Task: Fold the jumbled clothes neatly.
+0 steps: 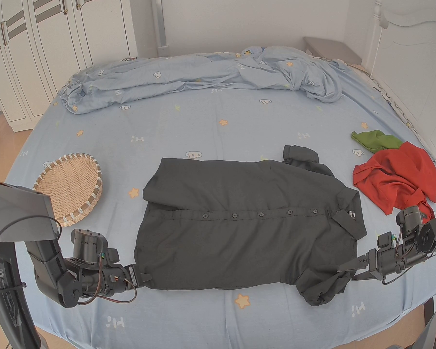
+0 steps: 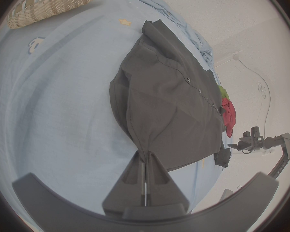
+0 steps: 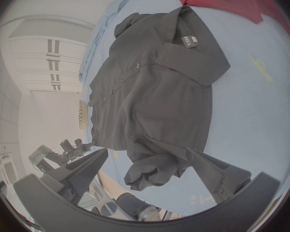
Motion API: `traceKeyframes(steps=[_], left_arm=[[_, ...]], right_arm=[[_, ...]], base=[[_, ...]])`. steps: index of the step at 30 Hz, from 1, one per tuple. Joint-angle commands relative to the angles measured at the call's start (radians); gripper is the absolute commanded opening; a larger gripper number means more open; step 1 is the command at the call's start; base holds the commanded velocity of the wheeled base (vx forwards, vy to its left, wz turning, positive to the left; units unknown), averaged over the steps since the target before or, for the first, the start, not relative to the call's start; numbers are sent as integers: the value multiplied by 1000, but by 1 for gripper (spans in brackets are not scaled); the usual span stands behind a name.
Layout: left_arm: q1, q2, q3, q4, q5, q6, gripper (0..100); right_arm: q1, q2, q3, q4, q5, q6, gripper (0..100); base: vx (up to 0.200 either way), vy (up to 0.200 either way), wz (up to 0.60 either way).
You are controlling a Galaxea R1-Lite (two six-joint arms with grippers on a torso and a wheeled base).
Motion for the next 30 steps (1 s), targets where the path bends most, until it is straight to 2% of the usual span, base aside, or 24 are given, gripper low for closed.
traceKeyframes(steps=[1, 4, 7, 10, 12, 13, 18, 19, 21, 22, 25, 28, 30], left_arm=[[0, -7, 0, -1, -1, 0, 0], [0, -7, 2, -1, -1, 0, 0], [0, -7, 2, -1, -1, 0, 0], [-1, -7, 2, -1, -1, 0, 0], [-1, -5, 0, -1, -1, 0, 0], [-1, -5, 0, -1, -1, 0, 0], [-1, -7, 3, -1, -1, 0, 0], [-1, -8, 3, -1, -1, 0, 0], [-1, -8, 3, -1, -1, 0, 0], [-1, -16, 3, -1, -2, 0, 0], [-1, -20, 3, -1, -2, 0, 0], [-3, -22, 6, -1, -1, 0, 0], [-3, -22, 8, -1, -2, 0, 0]], right_arm=[[38, 26, 28, -81, 4, -1, 100], [88, 20, 46, -96, 3, 2, 100], [105, -14, 71, -93, -13, 13, 100], [102, -54, 80, -67, -25, 50, 100], [101, -81, 58, 0, -76, 151, 100], [99, -86, 49, 19, -80, 177, 100], [67, -117, 28, 40, -94, 205, 100], [50, -144, 0, 82, -100, 240, 100], [47, -149, -9, 100, -100, 249, 100], [5, -189, -89, 252, -100, 271, 100], [-10, -189, -201, 471, -85, 288, 100], [-10, -138, -279, 583, -82, 317, 100], [-13, -95, -325, 608, -66, 334, 100]], base=[[0, 0, 0], [0, 0, 0], [0, 0, 0], [0, 0, 0], [0, 0, 0], [0, 0, 0], [0, 0, 0], [0, 0, 0], [0, 0, 0], [0, 0, 0], [0, 0, 0], [0, 0, 0], [0, 0, 0]])
